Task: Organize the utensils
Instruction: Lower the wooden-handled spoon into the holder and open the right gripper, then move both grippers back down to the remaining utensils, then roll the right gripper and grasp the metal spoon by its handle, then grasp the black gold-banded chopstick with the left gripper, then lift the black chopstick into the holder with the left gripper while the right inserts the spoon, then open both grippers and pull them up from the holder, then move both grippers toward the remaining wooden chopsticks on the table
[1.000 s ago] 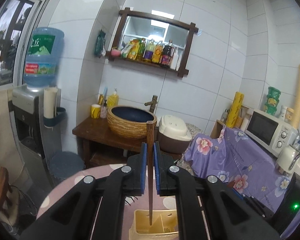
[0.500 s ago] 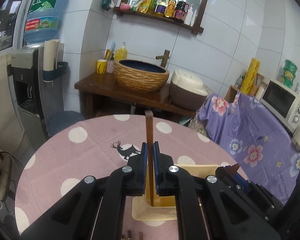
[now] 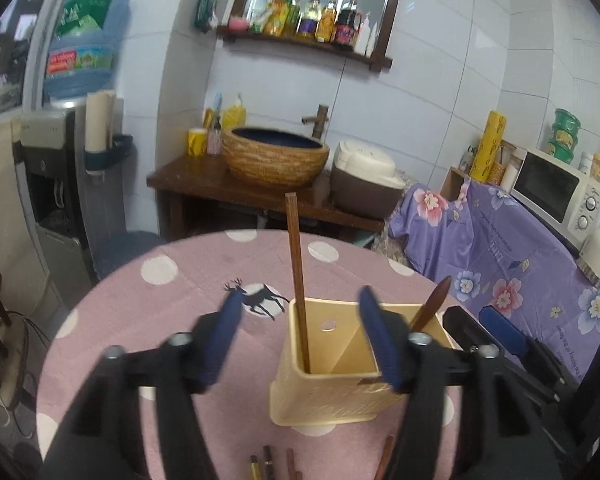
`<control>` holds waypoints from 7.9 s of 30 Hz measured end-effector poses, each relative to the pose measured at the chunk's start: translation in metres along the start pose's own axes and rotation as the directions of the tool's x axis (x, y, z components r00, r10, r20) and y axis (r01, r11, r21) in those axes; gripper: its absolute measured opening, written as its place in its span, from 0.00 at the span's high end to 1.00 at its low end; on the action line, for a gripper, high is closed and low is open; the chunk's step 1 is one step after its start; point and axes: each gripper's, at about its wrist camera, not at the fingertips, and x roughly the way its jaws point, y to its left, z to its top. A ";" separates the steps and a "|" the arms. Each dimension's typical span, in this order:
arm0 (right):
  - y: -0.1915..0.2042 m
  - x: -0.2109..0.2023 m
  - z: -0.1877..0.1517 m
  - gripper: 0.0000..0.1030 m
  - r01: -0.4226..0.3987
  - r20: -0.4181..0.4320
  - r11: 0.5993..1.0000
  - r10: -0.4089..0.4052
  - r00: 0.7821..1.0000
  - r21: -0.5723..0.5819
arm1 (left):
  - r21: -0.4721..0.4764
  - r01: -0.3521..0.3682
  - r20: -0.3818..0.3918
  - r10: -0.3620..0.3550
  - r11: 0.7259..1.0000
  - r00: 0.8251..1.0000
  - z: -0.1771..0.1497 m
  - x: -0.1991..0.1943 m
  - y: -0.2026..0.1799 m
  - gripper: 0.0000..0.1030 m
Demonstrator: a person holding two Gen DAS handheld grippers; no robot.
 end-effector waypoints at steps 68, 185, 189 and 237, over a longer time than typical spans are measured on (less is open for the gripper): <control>-0.109 -0.002 -0.164 0.64 -0.187 -0.485 0.888 0.394 0.781 0.420 | 0.075 -0.003 -0.245 0.021 0.997 0.969 -0.151 -0.038 0.048 0.05; 0.021 -0.070 0.101 0.98 -0.095 0.058 0.980 0.107 0.993 -0.177 | 0.110 0.093 0.196 -0.113 0.990 0.974 0.113 -0.106 -0.026 0.92; 0.019 -0.040 0.078 0.98 -0.072 0.016 0.983 0.076 0.997 -0.171 | 0.101 0.074 0.145 -0.088 0.992 0.985 0.092 -0.065 -0.037 0.92; -0.054 -0.069 -0.145 0.40 0.138 -0.364 0.990 -0.120 0.924 0.023 | 0.047 -0.003 -0.208 0.012 0.999 0.978 -0.142 -0.049 0.046 0.23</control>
